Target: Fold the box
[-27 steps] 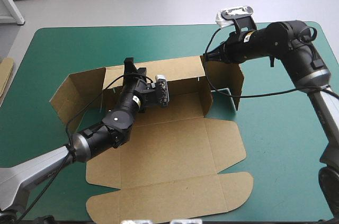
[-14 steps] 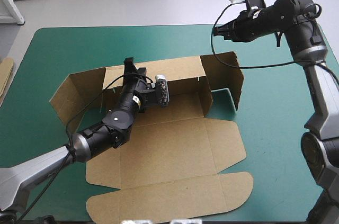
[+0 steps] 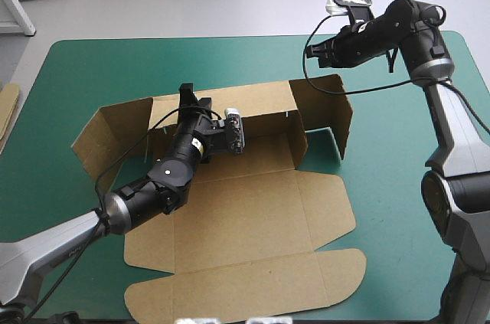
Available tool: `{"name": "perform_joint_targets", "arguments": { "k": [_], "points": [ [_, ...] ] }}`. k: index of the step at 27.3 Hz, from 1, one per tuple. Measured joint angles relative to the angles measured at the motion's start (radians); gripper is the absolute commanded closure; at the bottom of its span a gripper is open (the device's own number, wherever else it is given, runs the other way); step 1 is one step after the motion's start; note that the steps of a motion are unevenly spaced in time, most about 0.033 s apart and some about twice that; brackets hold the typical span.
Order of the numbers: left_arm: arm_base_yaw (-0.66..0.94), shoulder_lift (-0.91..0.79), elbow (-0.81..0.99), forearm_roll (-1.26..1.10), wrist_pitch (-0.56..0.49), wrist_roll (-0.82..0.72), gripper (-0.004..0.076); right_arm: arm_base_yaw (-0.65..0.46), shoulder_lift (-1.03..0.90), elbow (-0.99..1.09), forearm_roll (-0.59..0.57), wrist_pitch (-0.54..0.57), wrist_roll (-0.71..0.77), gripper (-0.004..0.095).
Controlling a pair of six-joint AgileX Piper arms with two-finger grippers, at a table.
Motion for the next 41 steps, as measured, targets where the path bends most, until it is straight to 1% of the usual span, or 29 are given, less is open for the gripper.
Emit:
{"name": "perform_joint_targets", "arguments": {
  "k": [10,22,27,33,41],
  "points": [
    [0.000,0.000,0.000,0.000,-0.001,0.000,0.0733,-0.001,0.024,0.000,-0.009,0.053,-0.015,0.0921],
    [0.000,-0.008,0.001,-0.052,-0.021,0.027,0.0733,-0.017,0.024,0.026,-0.002,0.053,-0.026,0.0921],
    [0.000,-0.009,0.000,-0.057,-0.022,0.027,0.0733,-0.017,0.026,0.090,0.026,0.053,-0.055,0.0921],
    [0.000,-0.010,0.000,-0.061,-0.024,0.027,0.0733,-0.020,0.029,0.101,0.076,0.052,-0.090,0.0921],
    [0.000,-0.010,0.000,-0.066,-0.025,0.027,0.0733,-0.066,0.029,0.105,0.087,0.051,-0.095,0.0921]
  ]
}}
